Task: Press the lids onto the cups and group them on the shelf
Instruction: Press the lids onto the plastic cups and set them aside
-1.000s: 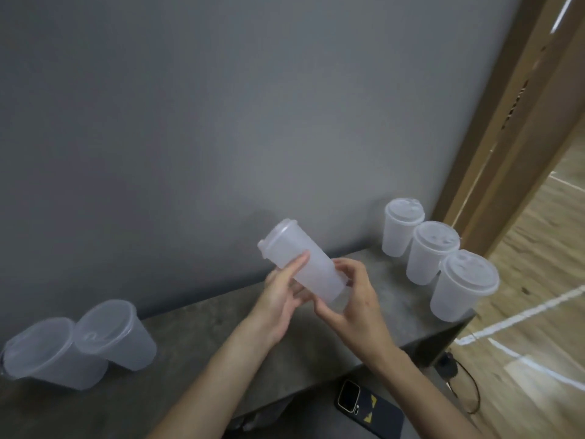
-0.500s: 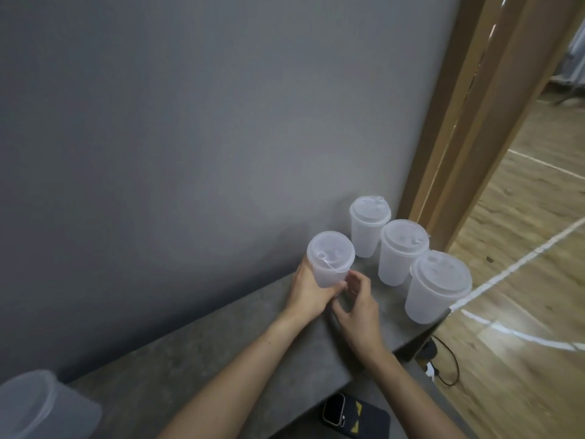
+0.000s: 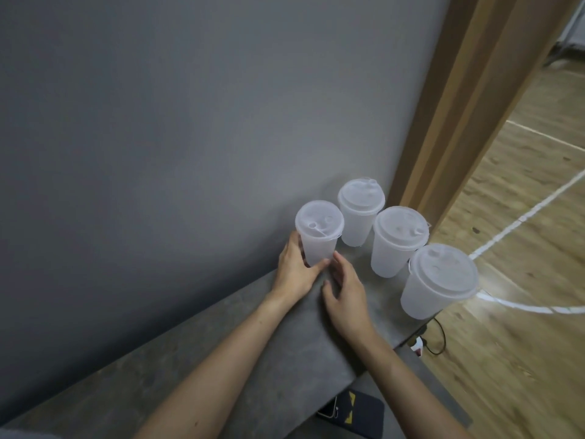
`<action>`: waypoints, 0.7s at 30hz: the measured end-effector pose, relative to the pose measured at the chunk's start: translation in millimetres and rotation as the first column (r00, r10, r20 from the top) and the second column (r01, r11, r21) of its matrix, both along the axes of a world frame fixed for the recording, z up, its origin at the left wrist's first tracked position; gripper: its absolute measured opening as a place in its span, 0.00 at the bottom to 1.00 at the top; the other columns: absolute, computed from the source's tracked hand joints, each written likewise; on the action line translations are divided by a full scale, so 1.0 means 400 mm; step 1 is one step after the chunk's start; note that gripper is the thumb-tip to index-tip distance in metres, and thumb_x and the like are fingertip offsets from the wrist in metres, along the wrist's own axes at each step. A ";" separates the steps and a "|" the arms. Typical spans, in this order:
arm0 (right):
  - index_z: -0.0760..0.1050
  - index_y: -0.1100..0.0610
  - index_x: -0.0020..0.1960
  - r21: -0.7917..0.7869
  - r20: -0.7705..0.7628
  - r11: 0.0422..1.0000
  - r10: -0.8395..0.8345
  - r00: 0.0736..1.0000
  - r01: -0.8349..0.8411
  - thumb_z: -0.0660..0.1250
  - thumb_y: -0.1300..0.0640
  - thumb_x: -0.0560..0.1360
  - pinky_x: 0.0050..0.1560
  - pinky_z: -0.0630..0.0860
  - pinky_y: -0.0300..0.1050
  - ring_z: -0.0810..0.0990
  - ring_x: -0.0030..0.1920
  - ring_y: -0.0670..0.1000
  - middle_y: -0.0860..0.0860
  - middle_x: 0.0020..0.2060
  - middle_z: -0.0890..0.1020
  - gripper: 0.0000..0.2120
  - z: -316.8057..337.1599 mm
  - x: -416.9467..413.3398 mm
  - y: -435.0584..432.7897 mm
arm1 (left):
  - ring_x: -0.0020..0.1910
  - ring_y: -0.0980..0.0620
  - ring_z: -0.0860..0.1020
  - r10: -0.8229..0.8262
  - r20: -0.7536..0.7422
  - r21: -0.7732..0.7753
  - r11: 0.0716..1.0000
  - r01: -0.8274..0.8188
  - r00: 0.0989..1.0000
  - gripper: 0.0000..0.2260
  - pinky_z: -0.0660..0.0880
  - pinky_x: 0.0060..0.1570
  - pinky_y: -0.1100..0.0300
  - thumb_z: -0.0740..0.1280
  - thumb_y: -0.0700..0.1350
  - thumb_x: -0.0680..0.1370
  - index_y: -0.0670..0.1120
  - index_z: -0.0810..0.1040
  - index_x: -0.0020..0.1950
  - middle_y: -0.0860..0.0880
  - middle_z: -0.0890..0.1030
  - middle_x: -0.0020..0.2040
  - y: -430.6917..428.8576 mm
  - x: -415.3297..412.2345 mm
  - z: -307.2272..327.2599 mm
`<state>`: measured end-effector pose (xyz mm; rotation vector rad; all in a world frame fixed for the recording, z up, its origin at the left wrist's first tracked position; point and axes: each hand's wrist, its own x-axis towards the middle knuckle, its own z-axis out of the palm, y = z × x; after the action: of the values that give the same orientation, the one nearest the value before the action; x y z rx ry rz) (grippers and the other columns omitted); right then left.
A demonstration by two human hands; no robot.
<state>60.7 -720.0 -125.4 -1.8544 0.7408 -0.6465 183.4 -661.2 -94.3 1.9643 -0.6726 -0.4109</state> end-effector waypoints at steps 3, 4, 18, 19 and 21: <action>0.65 0.59 0.78 -0.003 -0.013 1.000 -0.009 1.000 0.009 0.67 0.69 0.75 0.75 0.70 0.52 0.74 0.73 0.50 0.54 0.73 0.74 0.32 -0.002 0.010 -0.007 | 0.63 0.50 0.78 0.003 0.011 -0.001 1.000 -0.003 1.000 0.31 0.78 0.62 0.46 0.78 0.55 0.67 0.57 0.67 0.66 0.53 0.78 0.63 -0.011 0.005 -0.010; 0.65 0.59 0.78 -0.004 -0.012 1.000 -0.009 1.000 0.009 0.68 0.69 0.75 0.75 0.70 0.52 0.74 0.73 0.50 0.54 0.73 0.74 0.32 0.000 0.014 -0.009 | 0.63 0.50 0.78 0.005 0.019 -0.011 1.000 -0.005 1.000 0.31 0.78 0.62 0.46 0.78 0.53 0.68 0.55 0.68 0.66 0.53 0.78 0.62 -0.014 0.007 -0.015; 0.65 0.58 0.78 0.019 -0.042 1.000 0.018 0.999 -0.017 0.68 0.66 0.75 0.74 0.71 0.52 0.74 0.72 0.50 0.53 0.72 0.75 0.32 0.019 0.034 -0.019 | 0.64 0.46 0.76 -0.003 0.092 0.033 0.999 -0.001 0.996 0.27 0.75 0.64 0.47 0.77 0.44 0.73 0.43 0.69 0.67 0.47 0.74 0.63 -0.026 0.003 -0.028; 0.65 0.58 0.78 0.019 -0.048 1.000 0.022 0.999 -0.021 0.68 0.65 0.75 0.74 0.71 0.52 0.74 0.72 0.50 0.53 0.72 0.75 0.32 0.021 0.033 -0.020 | 0.65 0.46 0.75 -0.001 0.095 0.038 0.999 -0.002 0.995 0.27 0.74 0.65 0.47 0.77 0.43 0.73 0.43 0.69 0.68 0.46 0.74 0.63 -0.027 0.002 -0.027; 0.65 0.57 0.78 0.019 -0.057 1.000 0.024 0.998 -0.023 0.68 0.65 0.76 0.74 0.71 0.51 0.75 0.71 0.49 0.52 0.72 0.75 0.32 0.026 0.030 -0.021 | 0.67 0.45 0.73 -0.018 0.093 0.055 0.998 0.013 0.996 0.29 0.73 0.67 0.47 0.77 0.42 0.72 0.42 0.68 0.69 0.44 0.73 0.65 -0.024 -0.001 -0.028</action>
<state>72.5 -728.3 -115.1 -1.8688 0.7592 -0.5720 182.8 -670.6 -105.4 2.0407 -0.7430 -0.3513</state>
